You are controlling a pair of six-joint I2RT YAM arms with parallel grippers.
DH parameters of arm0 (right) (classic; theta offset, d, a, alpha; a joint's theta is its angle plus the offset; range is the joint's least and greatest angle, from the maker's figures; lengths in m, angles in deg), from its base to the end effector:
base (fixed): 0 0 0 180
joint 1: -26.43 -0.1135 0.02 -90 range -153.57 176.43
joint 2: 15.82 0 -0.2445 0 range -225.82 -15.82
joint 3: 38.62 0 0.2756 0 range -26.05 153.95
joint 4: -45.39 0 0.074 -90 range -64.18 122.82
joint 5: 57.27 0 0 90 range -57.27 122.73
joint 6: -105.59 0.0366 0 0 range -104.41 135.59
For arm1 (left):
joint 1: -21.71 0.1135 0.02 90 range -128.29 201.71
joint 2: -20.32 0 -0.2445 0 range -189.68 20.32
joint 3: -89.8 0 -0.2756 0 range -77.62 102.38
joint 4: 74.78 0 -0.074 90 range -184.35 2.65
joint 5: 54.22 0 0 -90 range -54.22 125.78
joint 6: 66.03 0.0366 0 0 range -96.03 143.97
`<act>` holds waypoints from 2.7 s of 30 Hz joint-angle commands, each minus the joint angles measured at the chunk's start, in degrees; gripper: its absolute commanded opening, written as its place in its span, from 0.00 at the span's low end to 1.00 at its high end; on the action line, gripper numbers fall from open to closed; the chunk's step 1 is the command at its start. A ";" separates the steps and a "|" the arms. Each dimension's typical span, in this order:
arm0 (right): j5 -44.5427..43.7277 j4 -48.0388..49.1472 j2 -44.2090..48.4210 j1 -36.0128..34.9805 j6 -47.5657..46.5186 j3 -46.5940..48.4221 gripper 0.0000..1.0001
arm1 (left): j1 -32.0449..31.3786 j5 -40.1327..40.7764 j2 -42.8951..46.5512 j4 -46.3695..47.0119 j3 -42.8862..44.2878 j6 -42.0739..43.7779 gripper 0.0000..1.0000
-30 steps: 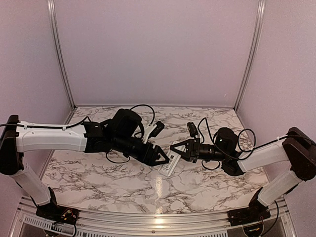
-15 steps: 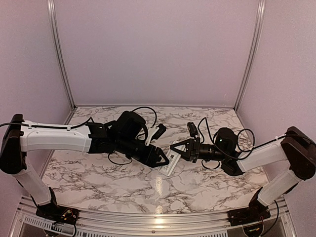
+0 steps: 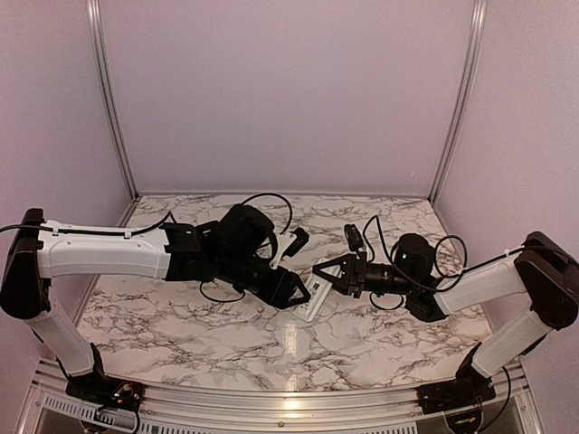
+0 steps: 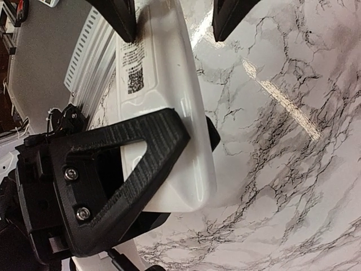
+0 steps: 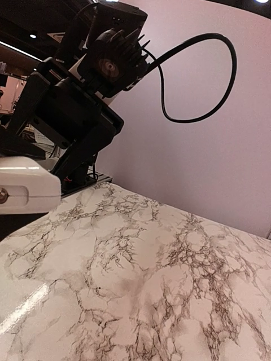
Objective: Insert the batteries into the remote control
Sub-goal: Press the battery cover on the remote control, then pass from the right arm to the left
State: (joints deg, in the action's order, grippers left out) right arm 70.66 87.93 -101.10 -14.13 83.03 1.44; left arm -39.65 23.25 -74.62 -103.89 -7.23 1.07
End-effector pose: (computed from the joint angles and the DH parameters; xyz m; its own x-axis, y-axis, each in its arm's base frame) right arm 0.2108 0.2101 0.1567 -0.9181 0.1730 -0.3567 -0.3429 0.1048 0.9335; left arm 0.1816 -0.3491 0.2278 -0.6540 0.4050 -0.6389 0.7389 0.5232 -0.4246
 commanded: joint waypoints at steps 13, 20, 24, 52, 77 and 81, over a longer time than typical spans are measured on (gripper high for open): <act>2.31 2.64 2.65 1.00 0.85 3.17 0.00 | -3.24 9.30 -3.50 -11.73 -0.43 5.61 0.48; 2.50 1.08 3.00 1.61 0.18 3.53 0.00 | -4.63 12.09 -5.30 -16.05 1.00 7.94 0.48; 2.02 -2.48 3.55 1.74 -1.65 4.04 0.00 | -5.06 12.93 -4.57 -16.70 0.58 8.45 0.48; -9.37 -26.83 9.01 -2.26 -15.23 11.01 0.00 | -7.61 20.33 -3.35 -2.69 5.17 6.16 0.82; -1.87 -24.02 13.87 1.49 -17.17 12.33 0.53 | -4.76 6.29 5.40 13.91 -4.14 2.79 0.29; 2.81 -23.25 16.82 1.88 -23.35 14.62 0.64 | -3.58 -0.76 9.75 21.65 -7.59 2.66 0.29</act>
State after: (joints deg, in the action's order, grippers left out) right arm 67.45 61.79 -87.30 -12.81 65.61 12.08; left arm -44.29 32.01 -70.20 -94.95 -12.98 3.94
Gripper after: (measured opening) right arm 0.612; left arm 0.529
